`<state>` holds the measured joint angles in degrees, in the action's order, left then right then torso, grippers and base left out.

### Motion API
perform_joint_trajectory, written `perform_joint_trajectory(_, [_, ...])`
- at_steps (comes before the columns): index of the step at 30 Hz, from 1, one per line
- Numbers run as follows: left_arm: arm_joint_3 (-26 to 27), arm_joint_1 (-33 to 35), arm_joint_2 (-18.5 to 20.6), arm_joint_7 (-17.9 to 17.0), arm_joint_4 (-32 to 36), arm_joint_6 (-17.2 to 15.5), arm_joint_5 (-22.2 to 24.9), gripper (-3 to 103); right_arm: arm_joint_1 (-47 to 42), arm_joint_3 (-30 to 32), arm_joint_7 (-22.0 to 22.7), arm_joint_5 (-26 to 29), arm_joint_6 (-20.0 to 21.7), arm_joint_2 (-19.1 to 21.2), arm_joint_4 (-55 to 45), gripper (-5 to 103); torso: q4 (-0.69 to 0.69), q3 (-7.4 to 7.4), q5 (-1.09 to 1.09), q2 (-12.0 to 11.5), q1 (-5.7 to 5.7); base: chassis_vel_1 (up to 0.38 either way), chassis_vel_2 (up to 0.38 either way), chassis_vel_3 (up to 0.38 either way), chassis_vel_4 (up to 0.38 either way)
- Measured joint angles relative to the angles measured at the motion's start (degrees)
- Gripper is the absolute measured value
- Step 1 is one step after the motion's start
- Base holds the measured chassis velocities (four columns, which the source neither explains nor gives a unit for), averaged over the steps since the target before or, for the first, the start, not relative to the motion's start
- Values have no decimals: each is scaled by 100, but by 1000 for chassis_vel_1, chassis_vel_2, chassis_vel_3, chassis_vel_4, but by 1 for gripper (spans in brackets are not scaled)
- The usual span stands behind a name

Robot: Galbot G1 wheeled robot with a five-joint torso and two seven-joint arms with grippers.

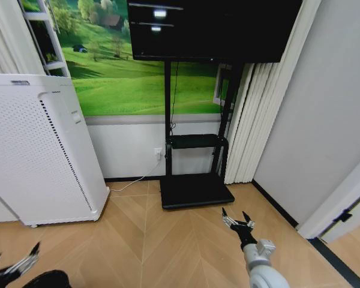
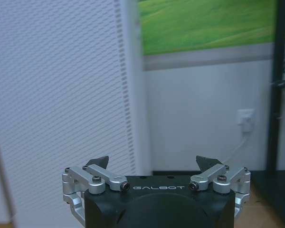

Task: Pick up the trash bin and place the garbage on the floor into it.

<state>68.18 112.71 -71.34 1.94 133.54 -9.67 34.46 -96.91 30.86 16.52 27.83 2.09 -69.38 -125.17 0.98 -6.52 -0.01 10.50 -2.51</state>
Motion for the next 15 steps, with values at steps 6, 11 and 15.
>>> perform_joint_trajectory(6, [-722, -158, 47, -14, 534, -123, -428, 100, -444, -87, -260, -366, -98, 23, -531, 100, -7, 0, 2, 0, 0, 0, 0, 0, 0])
perform_joint_trajectory(11, [-1031, -167, -80, -2, 635, -121, -599, 100, -774, -212, -362, -774, -311, -211, -680, 100, -6, 0, 2, 0, 0, 0, 0, 0, 0])
perform_joint_trajectory(15, [-1086, -107, -186, 72, 625, -73, -644, 100, -994, -144, -394, -1092, -510, -477, -788, 100, -6, 0, 1, 0, 0, 0, 0, 0, 0])
